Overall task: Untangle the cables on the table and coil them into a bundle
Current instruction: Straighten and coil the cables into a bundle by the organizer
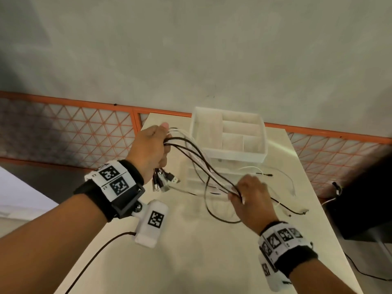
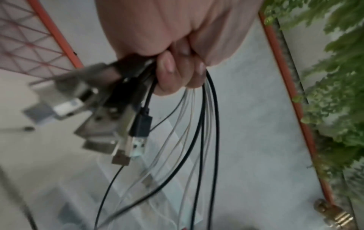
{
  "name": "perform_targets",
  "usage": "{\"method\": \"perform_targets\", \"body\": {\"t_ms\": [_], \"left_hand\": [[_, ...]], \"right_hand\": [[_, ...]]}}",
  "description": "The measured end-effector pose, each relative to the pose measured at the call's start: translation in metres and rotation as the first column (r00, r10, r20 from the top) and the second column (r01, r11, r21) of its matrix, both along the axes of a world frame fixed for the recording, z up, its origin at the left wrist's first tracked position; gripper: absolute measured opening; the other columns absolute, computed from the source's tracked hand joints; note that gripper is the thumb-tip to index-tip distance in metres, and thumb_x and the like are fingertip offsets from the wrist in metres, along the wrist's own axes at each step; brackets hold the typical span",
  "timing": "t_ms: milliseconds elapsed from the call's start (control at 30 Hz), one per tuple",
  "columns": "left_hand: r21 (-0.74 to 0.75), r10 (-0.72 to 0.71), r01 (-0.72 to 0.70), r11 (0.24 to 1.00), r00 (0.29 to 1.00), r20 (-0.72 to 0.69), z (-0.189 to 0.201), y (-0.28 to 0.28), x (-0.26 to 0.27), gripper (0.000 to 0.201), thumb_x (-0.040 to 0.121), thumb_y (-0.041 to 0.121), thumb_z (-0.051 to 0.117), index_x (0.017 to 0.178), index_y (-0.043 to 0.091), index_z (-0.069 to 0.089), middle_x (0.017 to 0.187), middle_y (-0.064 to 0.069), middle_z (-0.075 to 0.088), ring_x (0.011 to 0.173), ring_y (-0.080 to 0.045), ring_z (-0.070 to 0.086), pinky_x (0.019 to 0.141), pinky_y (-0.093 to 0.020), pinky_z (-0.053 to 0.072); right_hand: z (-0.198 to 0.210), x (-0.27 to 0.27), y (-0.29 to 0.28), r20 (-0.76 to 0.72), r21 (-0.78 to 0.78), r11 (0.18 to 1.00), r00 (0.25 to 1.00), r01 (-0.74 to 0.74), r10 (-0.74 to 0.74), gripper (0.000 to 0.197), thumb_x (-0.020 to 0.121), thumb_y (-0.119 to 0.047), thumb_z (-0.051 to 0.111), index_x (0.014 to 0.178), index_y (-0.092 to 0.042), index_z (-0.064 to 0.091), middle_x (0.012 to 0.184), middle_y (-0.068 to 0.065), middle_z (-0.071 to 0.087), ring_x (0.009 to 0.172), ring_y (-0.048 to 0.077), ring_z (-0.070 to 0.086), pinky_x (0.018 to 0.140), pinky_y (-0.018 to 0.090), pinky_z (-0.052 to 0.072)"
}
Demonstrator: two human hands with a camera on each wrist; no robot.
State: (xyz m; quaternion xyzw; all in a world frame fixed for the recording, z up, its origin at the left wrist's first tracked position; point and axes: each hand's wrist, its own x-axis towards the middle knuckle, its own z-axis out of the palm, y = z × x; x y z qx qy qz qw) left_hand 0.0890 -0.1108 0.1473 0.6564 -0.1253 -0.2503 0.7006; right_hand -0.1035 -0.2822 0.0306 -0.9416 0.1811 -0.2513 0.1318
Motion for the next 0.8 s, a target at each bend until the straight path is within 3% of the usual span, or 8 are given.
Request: {"method": "perform_targets", "body": {"t_ms": [67, 133, 233, 367, 467, 533, 667, 800], "left_hand": [[-0.105, 0.005, -0.007, 0.994, 1.000, -0.017, 0.005, 0.001, -0.001, 0.040, 0.103, 0.033, 0.048, 0.067, 0.019, 0.038, 0.042, 0.009, 0.029, 0.038, -0.009, 0.019, 0.039, -0.020, 0.016], [-0.192, -0.004, -0.004, 0.981, 0.999, -0.043, 0.010, 0.003, 0.002, 0.037, 0.102, 0.034, 0.049, 0.069, 0.020, 0.040, 0.045, 0.009, 0.029, 0.038, -0.008, 0.019, 0.038, -0.020, 0.016], [-0.183, -0.021, 0.017, 0.983, 1.000, -0.021, 0.013, 0.007, 0.011, 0.036, 0.102, 0.035, 0.050, 0.069, 0.021, 0.042, 0.049, 0.008, 0.027, 0.040, -0.010, 0.019, 0.038, -0.020, 0.017], [0.036, -0.136, 0.133, 0.990, 0.986, 0.099, 0.004, 0.005, 0.006, 0.031, 0.103, 0.035, 0.045, 0.082, 0.014, 0.053, 0.047, 0.006, 0.031, 0.040, -0.010, 0.021, 0.039, -0.021, 0.021], [0.119, -0.237, 0.222, 0.968, 0.962, 0.132, -0.005, 0.000, -0.004, 0.032, 0.102, 0.036, 0.047, 0.081, 0.014, 0.056, 0.051, 0.004, 0.029, 0.044, -0.012, 0.019, 0.045, -0.024, 0.018], [0.148, -0.319, 0.298, 0.943, 0.935, 0.152, -0.008, -0.004, -0.011, 0.032, 0.101, 0.037, 0.050, 0.077, 0.017, 0.058, 0.052, 0.005, 0.028, 0.046, -0.013, 0.019, 0.048, -0.026, 0.017], [0.188, -0.460, 0.428, 0.884, 0.867, 0.191, -0.005, -0.006, -0.021, 0.032, 0.098, 0.039, 0.054, 0.079, 0.013, 0.055, 0.058, 0.003, 0.022, 0.044, -0.010, 0.020, 0.045, -0.025, 0.017], [0.321, -0.540, 0.483, 0.815, 0.834, 0.117, -0.006, 0.001, -0.018, 0.040, 0.098, 0.045, 0.049, 0.085, 0.010, 0.061, 0.057, 0.003, 0.023, 0.046, -0.012, 0.018, 0.043, -0.022, 0.018]], "right_hand": [[-0.038, -0.017, -0.006, -0.348, 0.000, 0.991, 0.929, 0.136, -0.127, 0.004, 0.086, -0.018, 0.066, 0.084, -0.016, 0.069, 0.095, 0.002, 0.059, 0.090, 0.031, 0.063, 0.078, 0.042, 0.046], [-0.061, -0.036, -0.017, -0.623, 0.032, 0.946, 0.746, 0.322, -0.233, 0.036, 0.091, -0.014, 0.052, 0.123, -0.025, 0.063, 0.120, 0.001, 0.056, 0.116, 0.026, 0.058, 0.094, 0.038, 0.044], [-0.054, -0.047, -0.032, -0.727, 0.185, 0.860, 0.655, 0.476, -0.206, 0.069, 0.089, -0.012, 0.053, 0.152, -0.034, 0.033, 0.138, 0.006, 0.050, 0.128, 0.026, 0.051, 0.102, 0.035, 0.046], [-0.002, -0.024, -0.031, -0.577, 0.262, 0.916, 0.810, 0.303, -0.103, 0.082, 0.075, -0.027, 0.064, 0.149, -0.039, 0.031, 0.133, 0.002, 0.049, 0.122, 0.025, 0.052, 0.100, 0.040, 0.047], [0.049, 0.003, -0.014, -0.102, 0.453, 0.891, 0.995, 0.035, 0.013, 0.064, 0.076, -0.017, 0.077, 0.132, -0.033, 0.051, 0.122, -0.006, 0.054, 0.101, 0.013, 0.057, 0.077, 0.013, 0.045], [0.076, 0.024, 0.003, 0.083, 0.478, 0.874, 0.995, -0.092, 0.060, 0.052, 0.080, -0.022, 0.079, 0.125, -0.033, 0.056, 0.115, -0.013, 0.057, 0.092, 0.006, 0.059, 0.070, 0.009, 0.045], [0.087, 0.052, 0.024, 0.056, 0.478, 0.862, 0.985, -0.170, 0.163, 0.010, 0.087, -0.028, 0.075, 0.092, -0.025, 0.067, 0.070, -0.015, 0.062, 0.059, 0.004, 0.053, 0.059, 0.019, 0.043], [0.090, 0.055, 0.015, 0.168, 0.492, 0.858, 0.983, -0.149, 0.074, 0.017, 0.080, -0.017, 0.081, 0.076, -0.020, 0.065, 0.056, -0.016, 0.055, 0.050, 0.000, 0.048, 0.052, 0.011, 0.039]]}}
